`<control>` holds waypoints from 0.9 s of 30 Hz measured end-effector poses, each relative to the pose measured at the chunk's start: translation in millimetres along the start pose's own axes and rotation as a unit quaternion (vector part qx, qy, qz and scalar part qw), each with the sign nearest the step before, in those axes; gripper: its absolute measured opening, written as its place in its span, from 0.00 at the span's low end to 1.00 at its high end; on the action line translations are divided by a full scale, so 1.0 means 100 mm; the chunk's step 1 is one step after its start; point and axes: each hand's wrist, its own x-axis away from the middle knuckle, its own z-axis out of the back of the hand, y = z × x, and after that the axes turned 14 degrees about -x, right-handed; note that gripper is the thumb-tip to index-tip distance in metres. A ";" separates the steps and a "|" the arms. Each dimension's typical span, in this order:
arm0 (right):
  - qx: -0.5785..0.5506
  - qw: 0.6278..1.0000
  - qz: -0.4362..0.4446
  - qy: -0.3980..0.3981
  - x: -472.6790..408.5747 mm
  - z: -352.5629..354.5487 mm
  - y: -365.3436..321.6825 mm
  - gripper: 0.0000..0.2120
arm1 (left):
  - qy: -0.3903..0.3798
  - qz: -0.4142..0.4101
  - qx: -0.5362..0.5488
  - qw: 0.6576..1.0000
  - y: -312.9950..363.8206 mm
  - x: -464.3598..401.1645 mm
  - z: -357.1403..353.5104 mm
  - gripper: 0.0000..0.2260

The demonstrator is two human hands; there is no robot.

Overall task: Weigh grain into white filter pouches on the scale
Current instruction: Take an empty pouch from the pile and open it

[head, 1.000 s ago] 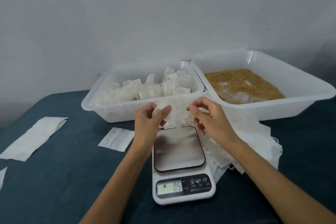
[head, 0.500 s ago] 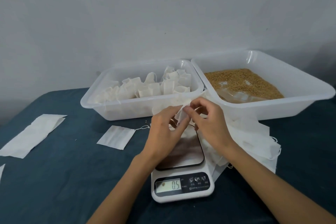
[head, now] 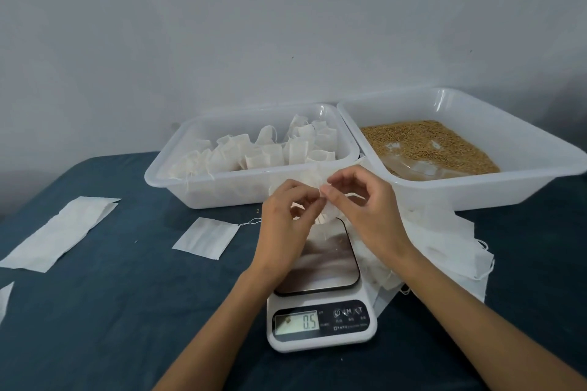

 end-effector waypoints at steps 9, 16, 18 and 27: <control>-0.012 1.000 -0.009 0.004 0.01 -0.01 -0.02 0.06 | -0.045 0.028 0.109 0.993 -0.04 -0.03 -0.01 0.09; 0.139 0.989 0.049 -0.023 0.03 0.02 0.05 0.07 | 0.007 0.036 0.073 0.997 -0.04 -0.01 -0.02 0.13; 0.122 0.992 0.018 -0.033 0.03 0.00 0.06 0.08 | 0.014 -0.006 0.005 1.000 -0.02 0.01 -0.02 0.12; -0.134 0.987 -0.091 0.018 -0.06 0.10 -0.04 0.07 | 0.059 -0.024 0.000 0.998 0.01 0.00 -0.01 0.09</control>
